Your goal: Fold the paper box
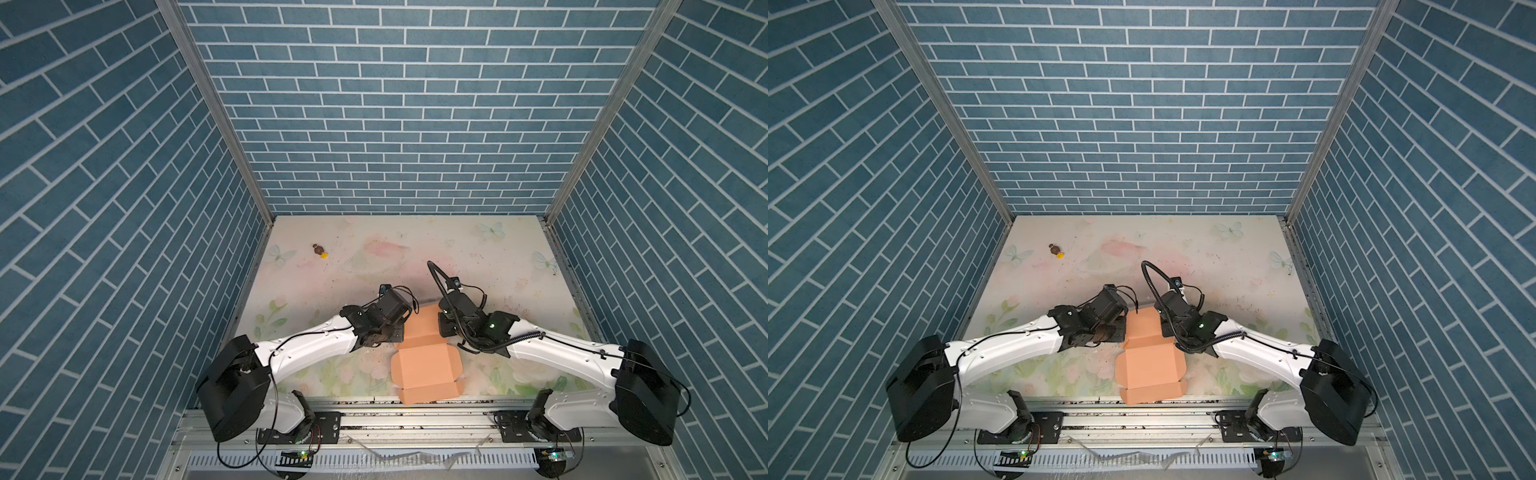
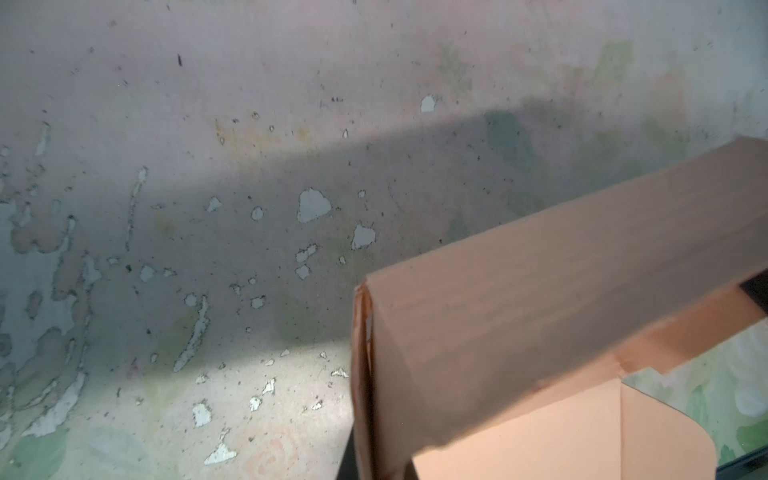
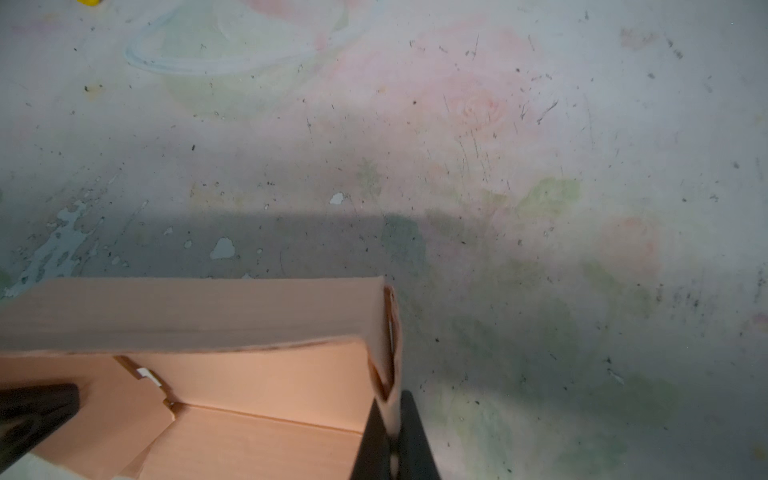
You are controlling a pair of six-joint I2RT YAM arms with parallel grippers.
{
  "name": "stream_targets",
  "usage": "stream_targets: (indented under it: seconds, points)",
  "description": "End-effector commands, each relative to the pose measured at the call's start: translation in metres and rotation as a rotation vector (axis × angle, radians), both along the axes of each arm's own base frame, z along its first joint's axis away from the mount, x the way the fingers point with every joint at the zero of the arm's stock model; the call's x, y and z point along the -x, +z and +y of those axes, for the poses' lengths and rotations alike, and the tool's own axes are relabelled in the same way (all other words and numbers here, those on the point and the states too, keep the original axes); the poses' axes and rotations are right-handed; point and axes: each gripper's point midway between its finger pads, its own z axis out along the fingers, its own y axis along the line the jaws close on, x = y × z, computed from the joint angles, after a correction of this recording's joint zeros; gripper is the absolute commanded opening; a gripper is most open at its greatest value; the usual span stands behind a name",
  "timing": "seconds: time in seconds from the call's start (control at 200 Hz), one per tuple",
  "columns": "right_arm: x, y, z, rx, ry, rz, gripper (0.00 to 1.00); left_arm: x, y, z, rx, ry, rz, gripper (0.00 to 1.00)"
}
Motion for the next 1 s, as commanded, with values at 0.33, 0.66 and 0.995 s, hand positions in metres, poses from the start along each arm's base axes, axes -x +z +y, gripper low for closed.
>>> stream_targets:
  seconds: [0.33,0.66,0.995]
  points:
    - [0.018,-0.027,-0.004,0.03,-0.014,0.186,0.0,-0.006,-0.001,-0.008,0.013,-0.025,0.015,0.24]
    - [0.018,-0.021,-0.005,-0.002,-0.013,0.16,0.0,-0.009,-0.012,-0.006,-0.007,-0.007,0.02,0.33]
    - [0.013,-0.015,-0.006,-0.016,-0.024,0.128,0.0,-0.005,-0.019,0.002,-0.016,0.061,-0.021,0.32]
